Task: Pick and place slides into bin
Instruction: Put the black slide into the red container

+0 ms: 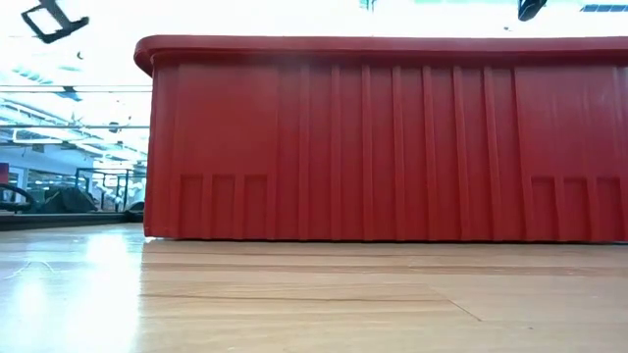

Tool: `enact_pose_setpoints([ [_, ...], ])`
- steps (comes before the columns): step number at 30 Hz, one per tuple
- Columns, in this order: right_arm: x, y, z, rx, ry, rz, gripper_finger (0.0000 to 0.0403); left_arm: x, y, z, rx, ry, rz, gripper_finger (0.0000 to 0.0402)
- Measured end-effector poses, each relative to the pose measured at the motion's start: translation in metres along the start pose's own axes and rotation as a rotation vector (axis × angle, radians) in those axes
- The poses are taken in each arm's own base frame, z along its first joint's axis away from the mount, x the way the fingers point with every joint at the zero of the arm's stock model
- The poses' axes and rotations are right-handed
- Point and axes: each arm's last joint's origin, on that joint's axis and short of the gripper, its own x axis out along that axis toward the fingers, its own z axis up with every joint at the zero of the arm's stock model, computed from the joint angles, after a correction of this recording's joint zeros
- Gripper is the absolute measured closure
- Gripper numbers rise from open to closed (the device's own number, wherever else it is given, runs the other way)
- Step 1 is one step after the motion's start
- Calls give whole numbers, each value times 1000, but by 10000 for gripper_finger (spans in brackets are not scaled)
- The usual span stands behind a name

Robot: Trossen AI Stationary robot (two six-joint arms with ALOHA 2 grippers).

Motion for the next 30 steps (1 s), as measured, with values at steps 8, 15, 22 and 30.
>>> enact_pose_setpoints([
  [8, 0, 0, -1, -14, 7, -1, 403, 28, 1, -45, -139, 328, -59, 402],
  [15, 0, 0, -1, -13, 10, 0, 403, 44, 8, -64, -248, 395, 4, 401],
  [22, 0, 0, -1, -12, 8, 0, 403, 51, 9, -58, -146, 283, 91, 359],
  [30, 0, 1, -1, 22, 14, 51, 403, 73, 26, -81, -353, 310, 70, 228],
])
